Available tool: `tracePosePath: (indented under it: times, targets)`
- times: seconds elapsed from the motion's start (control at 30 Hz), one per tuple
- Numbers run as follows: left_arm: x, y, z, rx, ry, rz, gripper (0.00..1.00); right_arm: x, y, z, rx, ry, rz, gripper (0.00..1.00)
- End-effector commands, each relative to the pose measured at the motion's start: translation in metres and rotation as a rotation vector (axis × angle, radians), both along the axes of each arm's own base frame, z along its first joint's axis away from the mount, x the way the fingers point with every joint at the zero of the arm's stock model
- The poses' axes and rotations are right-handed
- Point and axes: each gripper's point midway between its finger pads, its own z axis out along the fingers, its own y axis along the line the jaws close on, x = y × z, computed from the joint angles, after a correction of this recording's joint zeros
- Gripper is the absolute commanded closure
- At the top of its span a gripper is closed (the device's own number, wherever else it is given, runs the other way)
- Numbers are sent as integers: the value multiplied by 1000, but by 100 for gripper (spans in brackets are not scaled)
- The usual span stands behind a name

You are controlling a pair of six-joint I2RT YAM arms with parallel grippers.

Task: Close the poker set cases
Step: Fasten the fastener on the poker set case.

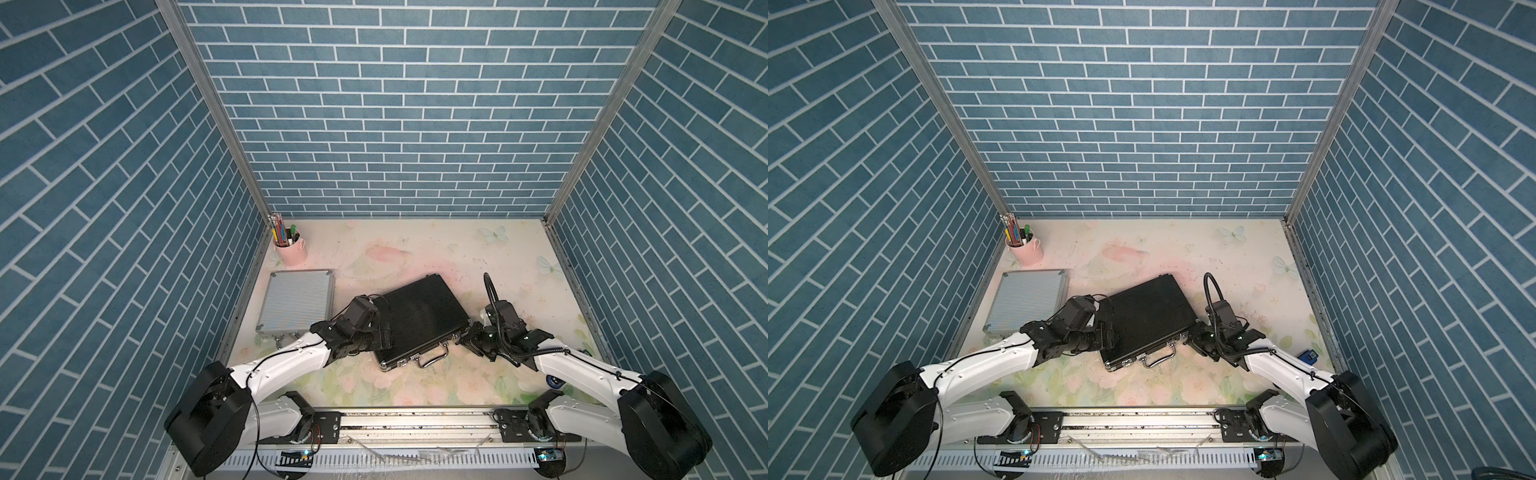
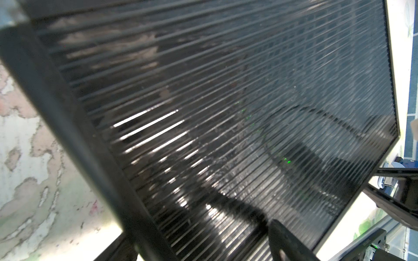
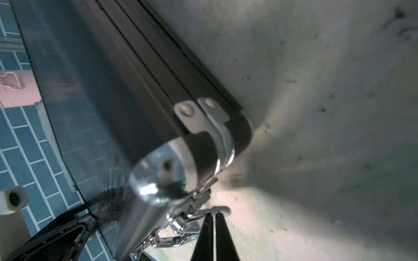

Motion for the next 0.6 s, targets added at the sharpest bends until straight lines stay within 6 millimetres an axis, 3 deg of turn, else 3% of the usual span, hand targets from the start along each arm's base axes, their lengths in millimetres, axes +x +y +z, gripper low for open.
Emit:
tracePosePath:
  times: [0.0, 0.57]
  targets:
    - [-16, 15, -26, 89, 77, -16, 12, 6, 1, -3, 18, -6, -42, 93]
    - [-17, 15, -27, 91, 87, -10, 12, 24, 7, -7, 58, -79, -84, 93]
